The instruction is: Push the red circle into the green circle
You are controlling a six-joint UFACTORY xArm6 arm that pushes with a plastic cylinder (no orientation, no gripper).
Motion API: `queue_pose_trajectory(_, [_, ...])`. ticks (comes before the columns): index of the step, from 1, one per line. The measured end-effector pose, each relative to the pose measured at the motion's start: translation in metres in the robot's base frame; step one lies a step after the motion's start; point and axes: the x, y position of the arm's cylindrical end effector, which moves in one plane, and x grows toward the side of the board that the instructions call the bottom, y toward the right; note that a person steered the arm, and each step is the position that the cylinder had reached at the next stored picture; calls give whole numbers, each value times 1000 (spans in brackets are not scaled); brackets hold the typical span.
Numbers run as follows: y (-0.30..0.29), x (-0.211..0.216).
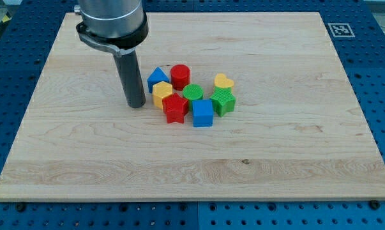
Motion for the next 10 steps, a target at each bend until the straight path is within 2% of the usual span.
queue_pose_trajectory(1, [7, -9])
queue_pose_trajectory(3, [-39, -54])
queue_pose_trajectory(5, [19, -48])
queue_pose_trajectory(6, [26, -49])
queue_pose_trajectory(8, [39, -80])
queue_pose_trajectory(10, [64, -68])
